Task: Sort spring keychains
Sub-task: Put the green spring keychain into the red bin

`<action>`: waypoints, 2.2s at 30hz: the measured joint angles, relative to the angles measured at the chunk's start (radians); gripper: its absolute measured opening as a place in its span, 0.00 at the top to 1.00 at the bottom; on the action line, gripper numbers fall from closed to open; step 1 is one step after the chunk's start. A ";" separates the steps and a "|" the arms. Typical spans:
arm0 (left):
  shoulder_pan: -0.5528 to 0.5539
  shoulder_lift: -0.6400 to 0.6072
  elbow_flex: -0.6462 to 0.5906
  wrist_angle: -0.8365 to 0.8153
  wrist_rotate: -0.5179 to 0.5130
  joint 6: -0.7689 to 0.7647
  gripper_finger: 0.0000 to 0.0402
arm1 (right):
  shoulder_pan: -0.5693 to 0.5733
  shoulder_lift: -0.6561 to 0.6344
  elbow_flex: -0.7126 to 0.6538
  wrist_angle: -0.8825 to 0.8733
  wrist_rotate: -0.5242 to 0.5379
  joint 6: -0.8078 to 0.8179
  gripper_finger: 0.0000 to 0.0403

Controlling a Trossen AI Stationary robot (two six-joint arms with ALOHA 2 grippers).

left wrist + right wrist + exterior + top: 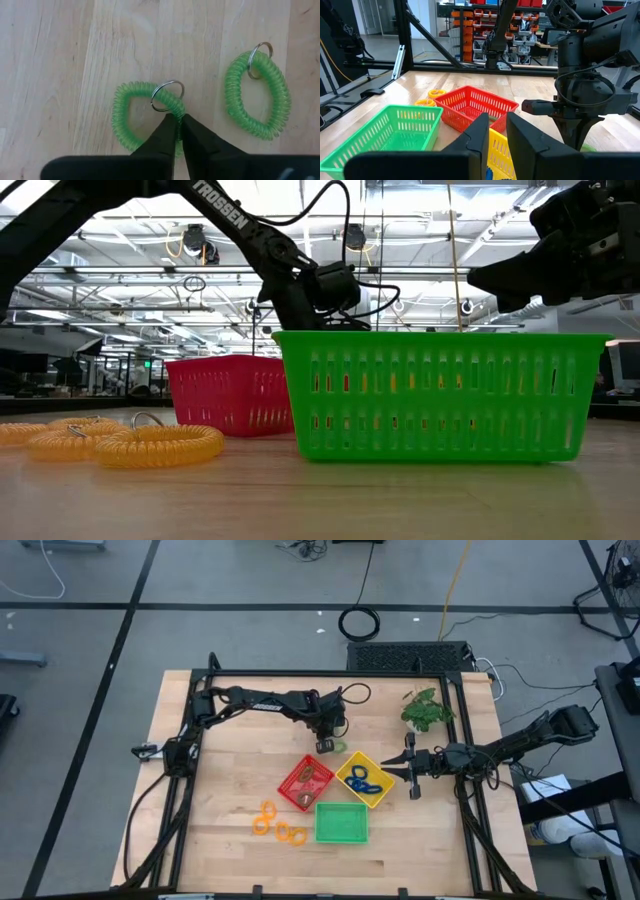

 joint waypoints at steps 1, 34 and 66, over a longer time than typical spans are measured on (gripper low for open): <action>0.000 0.000 0.000 0.000 0.000 0.000 0.95 | 0.000 0.000 0.000 0.000 0.000 0.000 0.86; -0.085 -0.171 0.010 -0.091 -0.101 0.064 0.96 | 0.000 0.000 0.000 0.001 0.000 0.000 0.86; -0.444 -0.412 0.006 -0.496 -0.159 -0.238 0.90 | 0.000 0.000 0.000 0.000 0.000 0.000 0.86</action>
